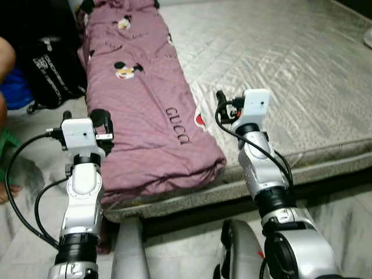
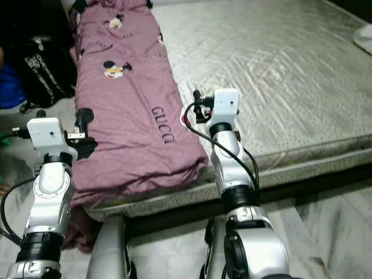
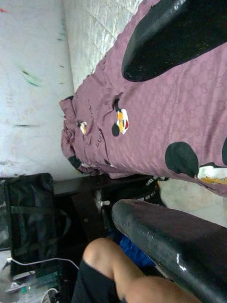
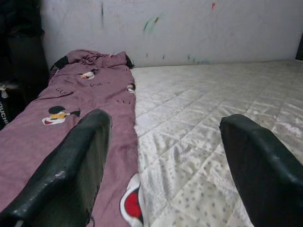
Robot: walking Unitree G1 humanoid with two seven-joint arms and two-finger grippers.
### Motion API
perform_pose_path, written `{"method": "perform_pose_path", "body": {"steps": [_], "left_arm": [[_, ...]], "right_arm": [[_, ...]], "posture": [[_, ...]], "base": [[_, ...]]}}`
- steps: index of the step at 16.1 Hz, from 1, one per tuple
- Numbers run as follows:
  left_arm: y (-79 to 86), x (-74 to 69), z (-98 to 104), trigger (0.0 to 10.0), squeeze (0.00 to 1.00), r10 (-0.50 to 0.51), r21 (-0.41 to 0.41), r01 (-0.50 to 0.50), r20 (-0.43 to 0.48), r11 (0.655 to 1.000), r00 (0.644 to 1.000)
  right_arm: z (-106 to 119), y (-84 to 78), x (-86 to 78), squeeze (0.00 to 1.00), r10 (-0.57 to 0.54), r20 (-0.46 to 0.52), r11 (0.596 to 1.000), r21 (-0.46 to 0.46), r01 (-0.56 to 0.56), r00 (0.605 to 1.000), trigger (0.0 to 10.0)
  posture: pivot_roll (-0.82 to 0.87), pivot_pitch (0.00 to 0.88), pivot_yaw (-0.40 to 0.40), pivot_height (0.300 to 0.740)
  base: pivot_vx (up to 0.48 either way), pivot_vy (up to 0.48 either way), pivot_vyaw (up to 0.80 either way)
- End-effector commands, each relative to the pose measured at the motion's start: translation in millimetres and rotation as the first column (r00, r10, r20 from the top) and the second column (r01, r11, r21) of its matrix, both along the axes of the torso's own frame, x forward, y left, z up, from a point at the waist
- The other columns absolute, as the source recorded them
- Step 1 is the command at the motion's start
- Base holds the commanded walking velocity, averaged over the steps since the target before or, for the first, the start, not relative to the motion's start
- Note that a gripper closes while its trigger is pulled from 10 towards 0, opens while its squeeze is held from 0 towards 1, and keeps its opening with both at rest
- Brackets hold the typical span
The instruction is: Clean up the room
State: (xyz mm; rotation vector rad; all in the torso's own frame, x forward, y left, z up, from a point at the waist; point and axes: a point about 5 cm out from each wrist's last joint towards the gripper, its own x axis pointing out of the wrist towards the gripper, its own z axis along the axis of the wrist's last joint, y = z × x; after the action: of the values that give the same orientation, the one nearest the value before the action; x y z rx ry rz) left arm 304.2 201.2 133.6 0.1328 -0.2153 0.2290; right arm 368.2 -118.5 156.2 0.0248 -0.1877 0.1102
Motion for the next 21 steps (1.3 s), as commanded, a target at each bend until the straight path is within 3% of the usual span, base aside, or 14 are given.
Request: {"method": "perform_pose_path", "body": {"steps": [1, 7, 10, 12, 18, 21], "left_arm": [[2.2, 1.7, 5, 10.0, 0.0, 0.017, 0.001, -0.017, 0.006, 1.0, 1.0], [2.3, 3.1, 2, 10.0, 0.0, 0.039, 0.009, -0.039, -0.017, 0.999, 0.999], [-12.7, 10.3, 4, 10.0, 0.0, -0.019, 0.035, 0.02, -0.021, 0.999, 1.0], [-14.7, 11.2, 1, 10.0, 0.0, 0.016, 0.07, -0.013, -0.038, 0.997, 0.999], [-22.9, 10.2, -3, 10.0, 0.0, -0.016, 0.041, 0.018, -0.047, 0.999, 0.999], [-24.8, 13.0, -3, 10.0, 0.0, -0.032, 0.037, 0.034, -0.048, 0.999, 0.998]], "right_arm": [[2, 1.2, 0.8, 0.0, 0.011, 0.011, 1.0, -0.01, -0.011, 1.0, 10.0], [-8, 1.8, -5.1, 0.0, -0.001, 0.001, 1.0, -0.032, 0.001, 1.0, 10.0], [-12, -1.8, -7.6, 0.0, -0.017, -0.009, 0.999, -0.052, 0.017, 1.0, 10.0], [-16, -1.6, -8.7, 0.0, -0.009, -0.019, 0.998, -0.065, 0.008, 1.0, 10.0], [-21, 3.1, -8.1, 0.0, 0.0, -0.049, 0.994, -0.107, -0.005, 0.999, 10.0], [-18, 0.8, -9.1, 0.0, -0.007, -0.02, 0.994, -0.113, 0.004, 1.0, 10.0]], "posture": [[0.08, 0.0, 0.004, 0.647], [0.06, 0.0, 0.015, 0.69], [0.05, 0.0, 0.014, 0.719], [0.05, 0.0, 0.004, 0.738], [0.05, 0.0, -0.012, 0.74], [0.05, 0.0, -0.007, 0.74]], "base": [[0.0, 0.0, 0.0], [0.0, 0.0, 0.0], [0.0, 0.0, 0.0], [0.0, 0.0, 0.0], [0.0, 0.0, 0.0], [0.0, 0.0, 0.0]]}}
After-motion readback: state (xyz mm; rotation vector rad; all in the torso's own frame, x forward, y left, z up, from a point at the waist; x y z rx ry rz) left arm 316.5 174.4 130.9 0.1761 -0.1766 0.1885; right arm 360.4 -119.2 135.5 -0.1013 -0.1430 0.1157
